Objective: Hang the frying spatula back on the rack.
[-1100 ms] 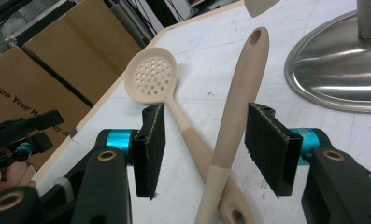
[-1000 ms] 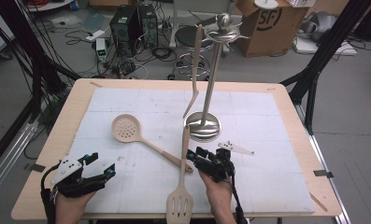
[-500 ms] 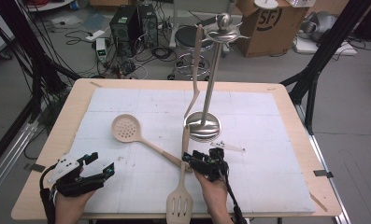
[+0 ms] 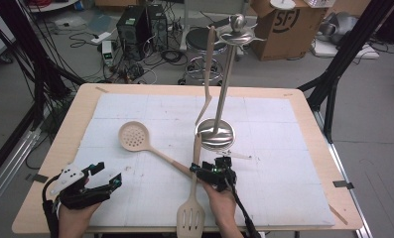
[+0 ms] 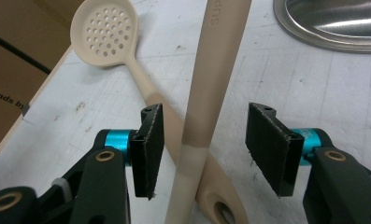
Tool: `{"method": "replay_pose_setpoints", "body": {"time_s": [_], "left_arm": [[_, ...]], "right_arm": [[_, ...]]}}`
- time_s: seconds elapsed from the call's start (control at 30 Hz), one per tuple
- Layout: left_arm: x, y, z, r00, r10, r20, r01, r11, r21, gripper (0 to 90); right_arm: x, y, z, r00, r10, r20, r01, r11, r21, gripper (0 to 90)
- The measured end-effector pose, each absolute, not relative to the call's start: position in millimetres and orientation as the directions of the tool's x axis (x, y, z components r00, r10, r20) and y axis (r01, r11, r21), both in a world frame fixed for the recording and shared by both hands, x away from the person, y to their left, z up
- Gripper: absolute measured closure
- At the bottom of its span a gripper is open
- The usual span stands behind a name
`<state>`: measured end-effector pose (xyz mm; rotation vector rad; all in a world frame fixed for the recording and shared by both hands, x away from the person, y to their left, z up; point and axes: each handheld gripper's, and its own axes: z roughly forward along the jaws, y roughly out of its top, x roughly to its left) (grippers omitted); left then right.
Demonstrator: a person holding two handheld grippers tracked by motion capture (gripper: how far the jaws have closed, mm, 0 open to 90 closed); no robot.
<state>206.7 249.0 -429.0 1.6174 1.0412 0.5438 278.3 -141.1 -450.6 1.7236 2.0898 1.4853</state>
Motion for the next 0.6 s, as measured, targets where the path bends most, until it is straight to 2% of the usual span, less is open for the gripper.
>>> {"method": "replay_pose_setpoints", "body": {"time_s": [0.6], "left_arm": [[206.2,250.2,-428.9,0.509,0.845,-0.163,0.35,-0.03,0.936,23.6]], "right_arm": [[283.3,-131.3,-457.1,-0.356,0.791,0.498,0.742,-0.084,0.665,47.6]]}}
